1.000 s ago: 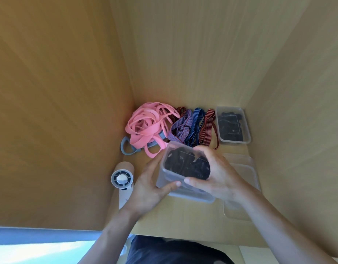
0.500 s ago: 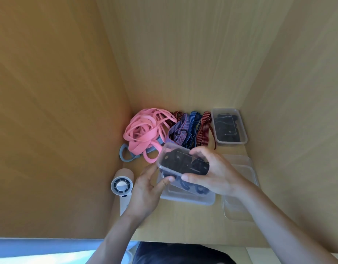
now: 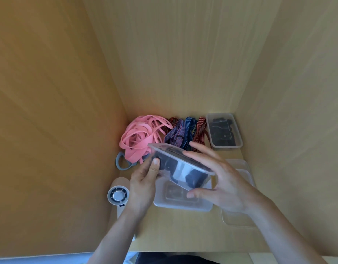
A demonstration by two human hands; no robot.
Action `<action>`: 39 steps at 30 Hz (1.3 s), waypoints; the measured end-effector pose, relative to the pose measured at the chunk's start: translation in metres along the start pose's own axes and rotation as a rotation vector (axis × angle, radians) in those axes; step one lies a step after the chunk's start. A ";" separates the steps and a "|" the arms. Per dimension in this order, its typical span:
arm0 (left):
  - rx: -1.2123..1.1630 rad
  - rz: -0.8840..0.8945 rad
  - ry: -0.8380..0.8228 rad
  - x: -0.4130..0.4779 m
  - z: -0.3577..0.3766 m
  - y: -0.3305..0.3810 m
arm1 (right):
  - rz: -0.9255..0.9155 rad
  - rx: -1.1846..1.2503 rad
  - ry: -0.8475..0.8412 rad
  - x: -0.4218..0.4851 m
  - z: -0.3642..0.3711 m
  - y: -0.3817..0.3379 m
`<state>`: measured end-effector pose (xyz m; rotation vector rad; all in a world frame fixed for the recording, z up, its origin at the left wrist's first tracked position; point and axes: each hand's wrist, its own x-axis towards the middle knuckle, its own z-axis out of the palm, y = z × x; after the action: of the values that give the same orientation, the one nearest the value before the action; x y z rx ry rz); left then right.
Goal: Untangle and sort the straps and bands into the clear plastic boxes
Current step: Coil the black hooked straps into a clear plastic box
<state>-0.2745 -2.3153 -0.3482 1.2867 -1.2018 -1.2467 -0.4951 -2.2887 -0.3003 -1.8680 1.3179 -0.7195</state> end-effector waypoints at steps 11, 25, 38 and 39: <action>-0.120 -0.078 -0.017 0.016 0.027 0.010 | -0.083 -0.237 0.165 -0.004 0.012 0.012; -0.131 -0.151 0.129 0.018 0.015 -0.012 | 0.284 -0.747 0.532 0.074 -0.022 0.110; -0.075 -0.114 0.011 0.006 -0.018 -0.014 | 0.495 -0.892 0.284 0.099 -0.023 0.105; -0.078 -0.119 0.006 0.006 -0.020 -0.015 | 0.499 -0.883 0.301 0.096 -0.023 0.100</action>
<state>-0.2544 -2.3204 -0.3626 1.3192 -1.0751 -1.3606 -0.5363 -2.4065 -0.3650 -1.9401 2.4632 -0.1362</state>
